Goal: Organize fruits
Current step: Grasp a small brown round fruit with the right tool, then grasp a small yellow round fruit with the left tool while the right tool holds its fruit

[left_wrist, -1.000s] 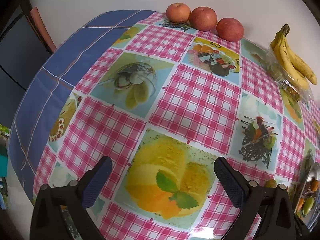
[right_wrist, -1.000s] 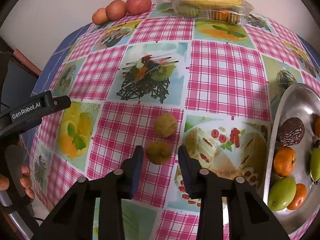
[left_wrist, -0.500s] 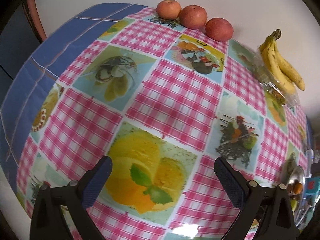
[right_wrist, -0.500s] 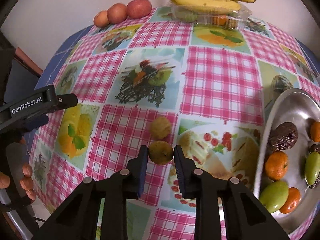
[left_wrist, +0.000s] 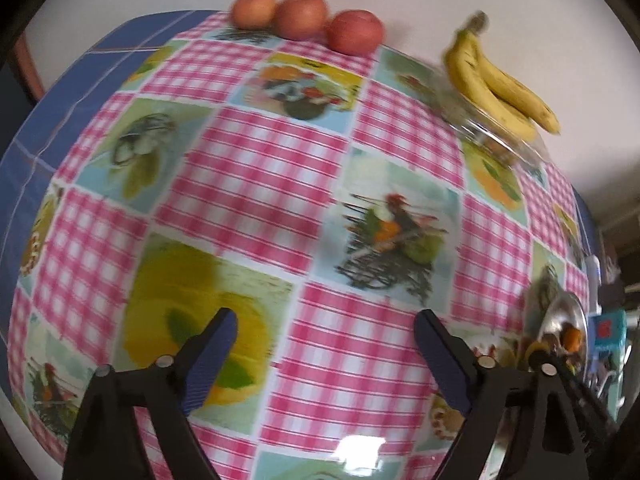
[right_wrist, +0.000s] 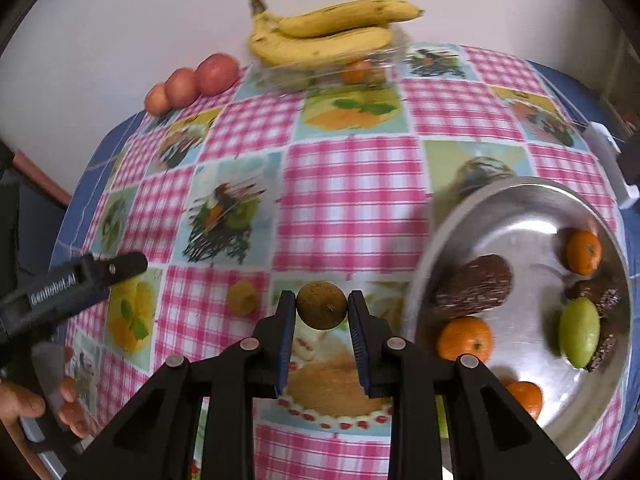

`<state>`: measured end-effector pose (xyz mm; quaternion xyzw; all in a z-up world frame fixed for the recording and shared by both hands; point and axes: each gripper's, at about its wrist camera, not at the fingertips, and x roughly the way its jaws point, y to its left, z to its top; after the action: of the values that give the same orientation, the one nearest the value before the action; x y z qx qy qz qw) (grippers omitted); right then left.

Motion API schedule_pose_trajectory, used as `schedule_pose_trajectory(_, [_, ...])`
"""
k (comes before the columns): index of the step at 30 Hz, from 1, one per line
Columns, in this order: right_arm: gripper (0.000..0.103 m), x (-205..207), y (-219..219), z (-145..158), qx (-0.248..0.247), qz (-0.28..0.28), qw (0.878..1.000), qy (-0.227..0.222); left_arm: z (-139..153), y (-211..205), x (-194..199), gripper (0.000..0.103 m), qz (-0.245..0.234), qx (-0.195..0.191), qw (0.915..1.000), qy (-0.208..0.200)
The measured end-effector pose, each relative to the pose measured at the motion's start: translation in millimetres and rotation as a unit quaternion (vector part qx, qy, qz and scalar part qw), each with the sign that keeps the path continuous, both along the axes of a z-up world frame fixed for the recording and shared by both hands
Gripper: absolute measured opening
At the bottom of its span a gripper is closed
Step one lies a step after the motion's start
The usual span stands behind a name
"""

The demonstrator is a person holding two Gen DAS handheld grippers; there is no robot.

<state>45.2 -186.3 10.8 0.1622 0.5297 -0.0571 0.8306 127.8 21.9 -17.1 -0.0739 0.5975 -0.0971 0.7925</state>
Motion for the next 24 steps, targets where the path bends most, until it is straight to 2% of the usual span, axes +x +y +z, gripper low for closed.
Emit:
schedule_pose_trajectory(3, [0.028, -4, -14, 7, -0.006, -0.015, 1.000, -0.011, -2, -16, -5, 0.086, -0.020, -0.008, 0.9997, 0.005])
schedule_pose_trajectory(6, [0.028, -9, -28, 11, -0.005, -0.029, 0.999, -0.017, -3, -30, -9, 0.077, -0.038, -0.015, 0.9991, 0.009])
schedule_pose_trajectory(8, [0.028, -12, -36, 11, 0.004, -0.038, 0.999, -0.018, -5, -40, -12, 0.065, -0.050, -0.021, 0.9984, 0.015])
schedule_pose_trajectory(14, [0.028, -19, -52, 10, 0.008, -0.053, 0.998, -0.016, -12, -61, -15, 0.044, -0.070, -0.025, 0.9969, 0.027])
schedule_pose_trajectory(24, [0.028, -28, -73, 10, 0.015, -0.072, 0.997, -0.018, -21, -70, -18, 0.034, -0.066, -0.027, 0.9967, 0.039])
